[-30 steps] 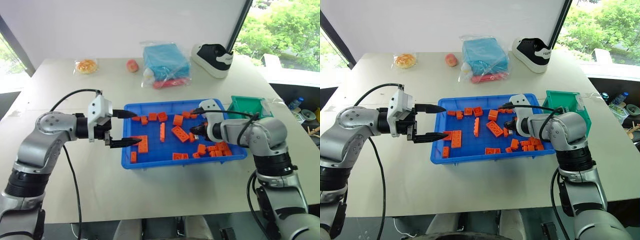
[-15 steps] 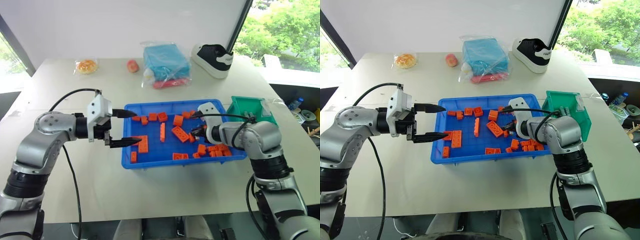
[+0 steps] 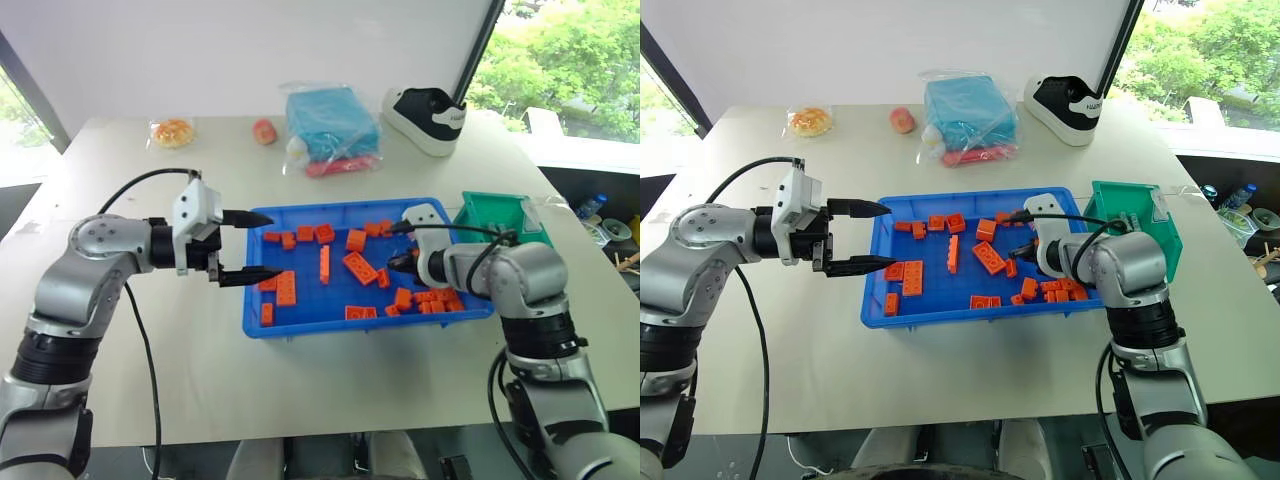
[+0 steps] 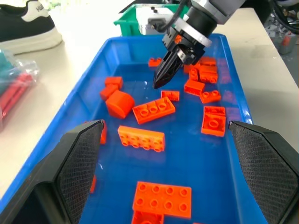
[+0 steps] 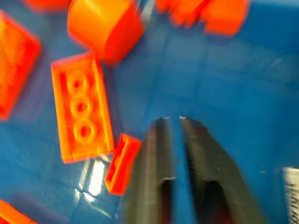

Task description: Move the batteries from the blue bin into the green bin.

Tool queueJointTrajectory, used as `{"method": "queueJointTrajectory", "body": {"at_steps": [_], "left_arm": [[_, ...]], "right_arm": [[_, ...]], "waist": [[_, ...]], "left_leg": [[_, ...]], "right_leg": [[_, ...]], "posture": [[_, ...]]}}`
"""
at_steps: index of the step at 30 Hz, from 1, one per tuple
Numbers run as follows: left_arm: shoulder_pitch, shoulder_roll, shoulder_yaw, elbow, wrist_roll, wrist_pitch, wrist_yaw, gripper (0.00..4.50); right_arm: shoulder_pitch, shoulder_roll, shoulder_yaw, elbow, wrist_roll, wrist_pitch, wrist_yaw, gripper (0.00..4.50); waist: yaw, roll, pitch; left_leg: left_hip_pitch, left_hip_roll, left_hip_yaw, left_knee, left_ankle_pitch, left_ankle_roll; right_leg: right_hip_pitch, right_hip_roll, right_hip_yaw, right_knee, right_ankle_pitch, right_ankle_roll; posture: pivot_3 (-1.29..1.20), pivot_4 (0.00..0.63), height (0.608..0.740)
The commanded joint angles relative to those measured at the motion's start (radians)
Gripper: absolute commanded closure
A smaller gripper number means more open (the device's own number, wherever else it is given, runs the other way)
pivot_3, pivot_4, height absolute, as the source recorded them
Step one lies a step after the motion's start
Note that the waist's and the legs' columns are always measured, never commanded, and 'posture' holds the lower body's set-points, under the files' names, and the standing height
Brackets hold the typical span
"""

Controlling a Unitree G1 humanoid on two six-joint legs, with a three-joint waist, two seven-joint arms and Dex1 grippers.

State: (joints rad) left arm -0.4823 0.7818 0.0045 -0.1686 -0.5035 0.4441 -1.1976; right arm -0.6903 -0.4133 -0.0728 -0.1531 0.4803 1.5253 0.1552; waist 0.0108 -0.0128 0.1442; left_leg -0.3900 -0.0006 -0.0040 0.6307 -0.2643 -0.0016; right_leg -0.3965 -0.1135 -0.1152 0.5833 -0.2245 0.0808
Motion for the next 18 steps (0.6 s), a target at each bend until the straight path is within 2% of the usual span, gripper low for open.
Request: {"method": "queueJointTrajectory", "body": {"at_steps": [1,3,4,9,13,18], "left_arm": [[-0.015,-0.001,0.001,-0.008,0.005,-0.023,-0.007,0.0],[-0.016,-0.004,-0.001,-0.008,0.005,-0.022,-0.005,0.0],[-0.016,-0.005,-0.002,-0.009,0.004,-0.022,-0.004,0.0],[-0.01,-0.011,-0.006,-0.006,0.009,-0.031,-0.007,0.0],[-0.024,-0.023,-0.014,0.009,0.011,-0.039,-0.008,0.0],[-0.028,-0.044,-0.025,0.013,0.017,-0.047,-0.004,0.0]], "right_arm": [[-0.04,0.065,-0.15,-0.078,-0.004,0.085,-0.141,2.23],[-0.032,0.089,-0.194,-0.098,0.045,0.089,-0.22,1.12],[-0.02,0.097,-0.213,-0.119,0.084,0.089,-0.264,0.71],[0.042,0.071,-0.269,-0.18,0.33,0.089,-0.512,0.71],[0.076,-0.128,-0.162,-0.243,0.489,0.089,-0.513,0.71],[0.125,-0.249,-0.121,-0.24,0.564,0.089,-0.533,0.71]], "waist": [[0.0,-0.001,0.0],[0.002,0.0,0.0],[0.002,0.0,0.0],[0.0,0.0,0.0],[0.002,0.004,0.003],[-0.001,0.0,0.0]], "left_leg": [[0.0,0.0,0.0,0.0,0.0,0.0],[0.0,0.0,0.0,-0.001,0.0,0.0],[0.0,0.0,-0.001,-0.001,0.0,0.0],[0.0,0.0,0.0,0.0,0.0,0.0],[0.0,-0.001,0.0,0.0,0.0,0.0],[0.001,0.0,0.0,-0.001,0.0,0.0]], "right_leg": [[0.0,0.0,0.0,0.001,0.0,0.0],[0.0,0.0,0.0,0.0,0.0,0.0],[0.0,0.0,0.0,0.0,0.0,0.0],[0.001,-0.001,0.0,-0.001,0.0,-0.001],[0.001,-0.001,0.0,-0.001,-0.002,-0.003],[0.001,0.0,0.0,-0.002,-0.004,0.0]], "posture": [[0.0,0.15,0.725],[0.0,0.15,0.725],[0.0,0.15,0.725],[0.0,0.15,0.725],[0.0,0.15,0.725],[0.0,0.15,0.725]]}}
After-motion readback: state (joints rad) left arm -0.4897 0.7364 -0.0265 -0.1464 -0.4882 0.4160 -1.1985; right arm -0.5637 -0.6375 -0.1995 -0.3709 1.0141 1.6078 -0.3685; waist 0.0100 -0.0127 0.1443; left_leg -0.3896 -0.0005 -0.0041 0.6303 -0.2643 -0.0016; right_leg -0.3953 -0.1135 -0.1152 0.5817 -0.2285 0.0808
